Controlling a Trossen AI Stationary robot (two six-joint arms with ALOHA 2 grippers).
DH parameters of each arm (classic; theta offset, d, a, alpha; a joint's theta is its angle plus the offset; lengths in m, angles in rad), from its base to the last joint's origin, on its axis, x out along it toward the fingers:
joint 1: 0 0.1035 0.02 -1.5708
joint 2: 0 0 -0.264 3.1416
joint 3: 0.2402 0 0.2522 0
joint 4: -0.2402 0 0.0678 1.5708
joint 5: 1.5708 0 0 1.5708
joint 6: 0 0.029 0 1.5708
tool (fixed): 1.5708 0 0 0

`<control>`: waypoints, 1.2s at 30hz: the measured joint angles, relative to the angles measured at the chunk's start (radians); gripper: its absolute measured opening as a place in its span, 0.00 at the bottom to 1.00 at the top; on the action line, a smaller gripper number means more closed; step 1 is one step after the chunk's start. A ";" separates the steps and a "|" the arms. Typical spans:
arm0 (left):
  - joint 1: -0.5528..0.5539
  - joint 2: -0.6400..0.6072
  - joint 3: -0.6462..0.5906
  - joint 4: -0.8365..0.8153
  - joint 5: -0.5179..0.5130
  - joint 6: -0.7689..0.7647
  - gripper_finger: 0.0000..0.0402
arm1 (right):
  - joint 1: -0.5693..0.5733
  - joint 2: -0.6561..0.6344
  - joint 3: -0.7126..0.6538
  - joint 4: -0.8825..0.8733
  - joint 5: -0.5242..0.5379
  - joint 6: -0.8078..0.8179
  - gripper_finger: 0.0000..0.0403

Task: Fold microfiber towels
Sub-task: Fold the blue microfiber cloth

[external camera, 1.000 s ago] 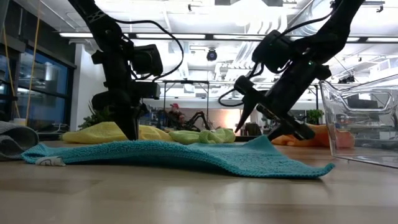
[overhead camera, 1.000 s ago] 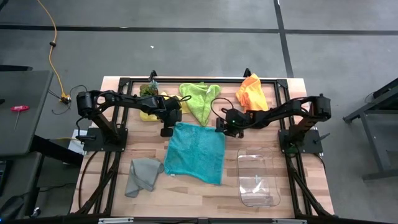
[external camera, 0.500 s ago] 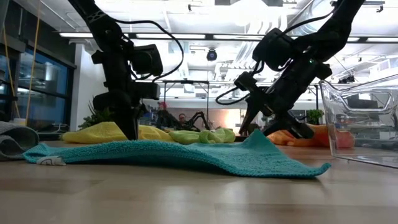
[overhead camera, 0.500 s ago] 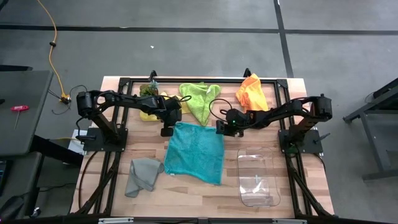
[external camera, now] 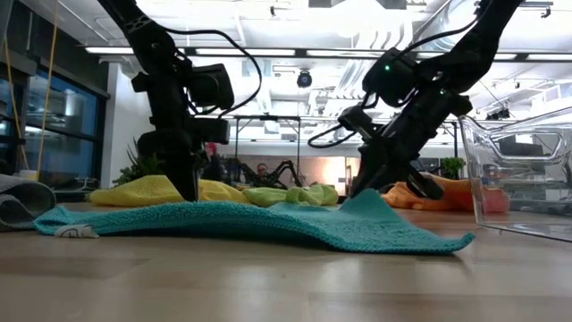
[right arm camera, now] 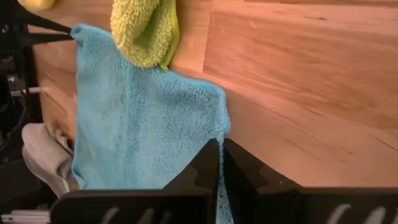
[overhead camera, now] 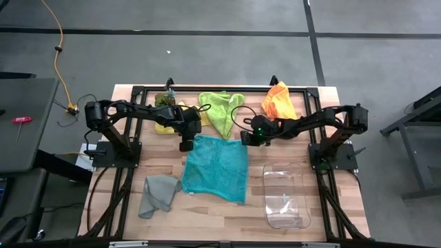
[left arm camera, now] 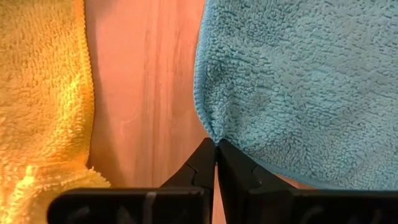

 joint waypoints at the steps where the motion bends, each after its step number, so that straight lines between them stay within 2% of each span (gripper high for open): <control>1: 0.000 0.000 0.000 0.000 0.000 0.000 0.00 | 0.000 0.000 0.000 -0.002 0.000 -0.011 0.02; 6: 0.008 0.000 0.013 -0.016 -0.021 -0.032 0.00 | -0.041 -0.030 -0.001 -0.035 0.017 -0.091 0.01; 10: 0.030 0.000 0.068 -0.062 -0.049 -0.041 0.00 | -0.102 -0.111 -0.001 -0.107 0.036 -0.193 0.00; 14: 0.051 -0.003 0.137 -0.117 -0.073 0.021 0.00 | -0.152 -0.217 0.000 -0.191 0.056 -0.297 0.00; 18: 0.055 -0.005 0.190 -0.147 -0.138 0.079 0.00 | -0.165 -0.314 0.000 -0.246 0.079 -0.409 0.00; 26: -0.005 -0.102 0.208 -0.158 -0.171 0.090 0.00 | -0.029 -0.413 0.000 -0.297 0.142 -0.568 0.00; 36: -0.197 -0.255 0.208 -0.195 -0.184 0.000 0.00 | 0.129 -0.421 0.000 -0.338 0.186 -0.580 0.00</control>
